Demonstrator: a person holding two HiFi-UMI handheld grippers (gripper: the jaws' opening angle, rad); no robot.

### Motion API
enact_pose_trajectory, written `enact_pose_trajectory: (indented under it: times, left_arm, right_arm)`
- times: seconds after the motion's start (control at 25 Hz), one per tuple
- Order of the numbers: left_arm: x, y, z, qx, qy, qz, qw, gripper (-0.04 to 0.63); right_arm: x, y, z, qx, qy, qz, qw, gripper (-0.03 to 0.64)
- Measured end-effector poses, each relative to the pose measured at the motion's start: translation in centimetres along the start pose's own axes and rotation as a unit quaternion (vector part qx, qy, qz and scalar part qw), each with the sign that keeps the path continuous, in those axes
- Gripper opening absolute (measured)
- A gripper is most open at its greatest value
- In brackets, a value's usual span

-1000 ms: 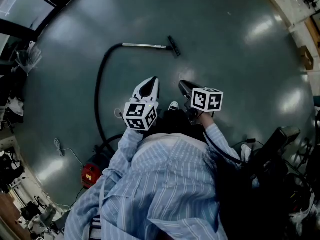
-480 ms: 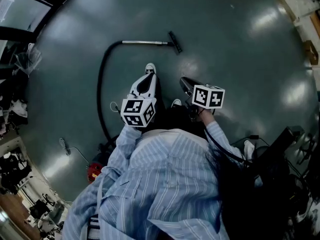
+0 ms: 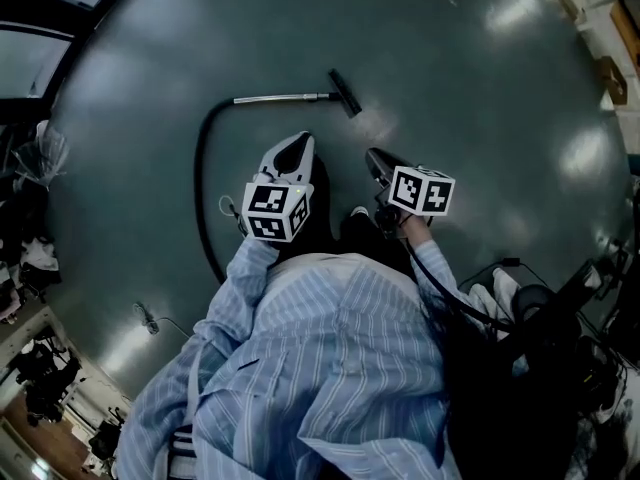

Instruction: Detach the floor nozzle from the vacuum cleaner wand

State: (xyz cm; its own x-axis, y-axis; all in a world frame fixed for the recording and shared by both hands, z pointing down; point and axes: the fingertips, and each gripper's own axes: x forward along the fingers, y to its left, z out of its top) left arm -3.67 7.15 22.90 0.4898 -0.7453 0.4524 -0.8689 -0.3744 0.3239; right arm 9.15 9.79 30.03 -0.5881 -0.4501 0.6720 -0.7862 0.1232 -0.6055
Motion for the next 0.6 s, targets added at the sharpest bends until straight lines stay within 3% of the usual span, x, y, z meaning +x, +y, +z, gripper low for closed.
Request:
enact_pose_trajectory:
  times: [0.32, 0.6]
  left_arm:
    - [6.0, 8.2, 2.1, 0.021, 0.041, -0.041, 0.9981, 0.006]
    - [10.3, 13.0, 1.1, -0.001, 0.081, -0.081, 0.9934, 0.008]
  right_arm:
    - [7.0, 0.7, 4.5, -0.006, 0.005, -0.045, 0.999, 0.037]
    - [11.7, -0.6, 6.0, -0.085, 0.066, -0.087, 0.990, 0.040]
